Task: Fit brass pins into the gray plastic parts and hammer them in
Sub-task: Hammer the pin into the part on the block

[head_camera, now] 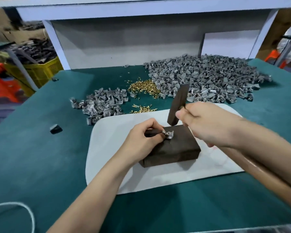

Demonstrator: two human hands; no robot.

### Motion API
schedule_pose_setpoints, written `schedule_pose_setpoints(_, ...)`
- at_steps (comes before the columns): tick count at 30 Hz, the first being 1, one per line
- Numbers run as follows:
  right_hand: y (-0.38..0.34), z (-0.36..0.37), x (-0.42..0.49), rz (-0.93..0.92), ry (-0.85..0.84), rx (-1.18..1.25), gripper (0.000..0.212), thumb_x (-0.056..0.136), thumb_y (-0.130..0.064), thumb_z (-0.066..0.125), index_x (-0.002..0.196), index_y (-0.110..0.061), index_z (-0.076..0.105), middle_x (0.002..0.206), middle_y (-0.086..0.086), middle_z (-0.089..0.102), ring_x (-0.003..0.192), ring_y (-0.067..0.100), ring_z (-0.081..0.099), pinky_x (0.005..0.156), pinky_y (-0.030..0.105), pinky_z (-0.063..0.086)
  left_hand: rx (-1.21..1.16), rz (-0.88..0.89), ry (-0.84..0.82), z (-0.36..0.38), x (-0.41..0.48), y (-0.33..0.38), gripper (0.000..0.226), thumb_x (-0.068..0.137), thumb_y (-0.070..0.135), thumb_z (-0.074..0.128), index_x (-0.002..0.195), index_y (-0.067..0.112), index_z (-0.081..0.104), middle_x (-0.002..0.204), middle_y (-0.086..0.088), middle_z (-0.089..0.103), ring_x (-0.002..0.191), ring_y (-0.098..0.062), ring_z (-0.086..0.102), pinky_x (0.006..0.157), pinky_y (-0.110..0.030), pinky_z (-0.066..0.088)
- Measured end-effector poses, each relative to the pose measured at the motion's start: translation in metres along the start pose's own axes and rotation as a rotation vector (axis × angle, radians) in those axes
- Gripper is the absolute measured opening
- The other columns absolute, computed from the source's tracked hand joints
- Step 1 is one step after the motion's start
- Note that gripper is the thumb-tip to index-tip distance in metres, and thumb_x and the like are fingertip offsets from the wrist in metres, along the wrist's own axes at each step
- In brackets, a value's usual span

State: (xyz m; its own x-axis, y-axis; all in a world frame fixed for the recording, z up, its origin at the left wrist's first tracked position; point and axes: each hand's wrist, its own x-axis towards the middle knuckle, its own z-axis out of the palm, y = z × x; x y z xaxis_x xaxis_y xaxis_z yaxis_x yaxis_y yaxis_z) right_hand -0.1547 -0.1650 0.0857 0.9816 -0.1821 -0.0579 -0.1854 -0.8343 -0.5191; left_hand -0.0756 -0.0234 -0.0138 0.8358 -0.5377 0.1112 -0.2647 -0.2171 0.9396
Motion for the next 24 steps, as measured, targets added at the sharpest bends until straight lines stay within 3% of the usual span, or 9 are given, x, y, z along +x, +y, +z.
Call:
schedule_pose_setpoints(6, -0.011, 0.015, -0.002, 0.064, -0.008, -0.130, 0.036, 0.103, -0.031, 0.031, 0.071, -0.017, 0.041, 0.066, -0.001, 0.042, 0.050, 0.010, 0.038, 0.039, 0.013, 0.037, -0.027, 0.006, 0.001, -0.002, 0.001, -0.004, 0.023, 0.083, 0.002, 0.067, 0.071, 0.020, 0.059, 0.089, -0.002, 0.071, 0.078, -0.012, 0.063, 0.077, -0.030, 0.049)
schedule_pose_setpoints(9, -0.011, 0.012, -0.006, 0.074, 0.074, -0.105, 0.038, 0.102, -0.032, 0.033, 0.067, -0.019, 0.039, 0.062, -0.002, 0.041, 0.050, 0.011, 0.038, 0.039, 0.014, 0.037, -0.045, -0.003, 0.013, -0.001, 0.001, -0.005, 0.026, 0.082, 0.003, 0.068, 0.067, 0.022, 0.059, 0.092, -0.006, 0.072, 0.087, -0.022, 0.066, 0.084, -0.037, 0.051)
schedule_pose_setpoints(13, -0.010, 0.021, -0.010, 0.088, 0.056, -0.138, 0.037, 0.102, -0.034, 0.032, 0.068, -0.020, 0.038, 0.066, -0.003, 0.045, 0.057, 0.015, 0.048, 0.048, 0.020, 0.036, -0.045, -0.004, 0.027, -0.001, 0.003, -0.007, 0.028, 0.080, 0.002, 0.069, 0.065, 0.023, 0.059, 0.089, -0.005, 0.072, 0.085, -0.019, 0.066, 0.085, -0.038, 0.052)
schedule_pose_setpoints(15, -0.007, 0.021, -0.011, 0.086, 0.084, -0.124, 0.037, 0.101, -0.033, 0.033, 0.067, -0.020, 0.038, 0.062, -0.004, 0.042, 0.051, 0.011, 0.042, 0.043, 0.017, 0.036, -0.061, 0.006, 0.021, -0.001, 0.001, -0.007, 0.027, 0.080, 0.002, 0.069, 0.064, 0.023, 0.060, 0.089, -0.005, 0.073, 0.086, -0.019, 0.067, 0.085, -0.038, 0.052)
schedule_pose_setpoints(17, -0.007, 0.020, -0.011, 0.038, 0.153, -0.124, 0.036, 0.100, -0.033, 0.035, 0.066, -0.021, 0.036, 0.061, -0.004, 0.042, 0.054, 0.017, 0.044, 0.048, 0.020, 0.037, -0.064, 0.012, 0.026, -0.002, 0.002, -0.007, 0.026, 0.079, 0.004, 0.070, 0.064, 0.022, 0.060, 0.090, -0.004, 0.073, 0.087, -0.021, 0.067, 0.086, -0.039, 0.052)
schedule_pose_setpoints(19, -0.009, 0.024, -0.007, 0.052, 0.089, -0.199, 0.035, 0.101, -0.034, 0.033, 0.069, -0.021, 0.037, 0.067, -0.001, 0.047, 0.061, 0.022, 0.052, 0.058, 0.027, 0.039, -0.063, 0.012, 0.037, -0.002, 0.004, -0.007, 0.025, 0.080, 0.004, 0.070, 0.065, 0.021, 0.060, 0.090, -0.006, 0.073, 0.088, -0.022, 0.067, 0.087, -0.041, 0.053)
schedule_pose_setpoints(21, -0.008, 0.019, -0.001, 0.071, 0.013, -0.230, 0.037, 0.102, -0.032, 0.032, 0.071, -0.015, 0.045, 0.057, 0.004, 0.049, 0.044, 0.019, 0.051, 0.046, 0.024, 0.041, -0.066, 0.007, 0.030, -0.001, 0.002, -0.008, 0.023, 0.080, 0.004, 0.070, 0.067, 0.020, 0.060, 0.091, -0.008, 0.072, 0.090, -0.024, 0.067, 0.087, -0.043, 0.052)
schedule_pose_setpoints(24, 0.003, -0.006, 0.016, 0.026, 0.187, 0.051, 0.039, 0.100, -0.032, 0.037, 0.070, -0.009, 0.046, 0.037, -0.001, 0.043, 0.030, 0.017, 0.042, 0.035, 0.023, 0.035, -0.011, 0.044, 0.024, -0.002, 0.001, -0.008, 0.022, 0.080, 0.007, 0.070, 0.069, 0.023, 0.059, 0.092, -0.002, 0.071, 0.090, -0.018, 0.065, 0.088, -0.038, 0.052)
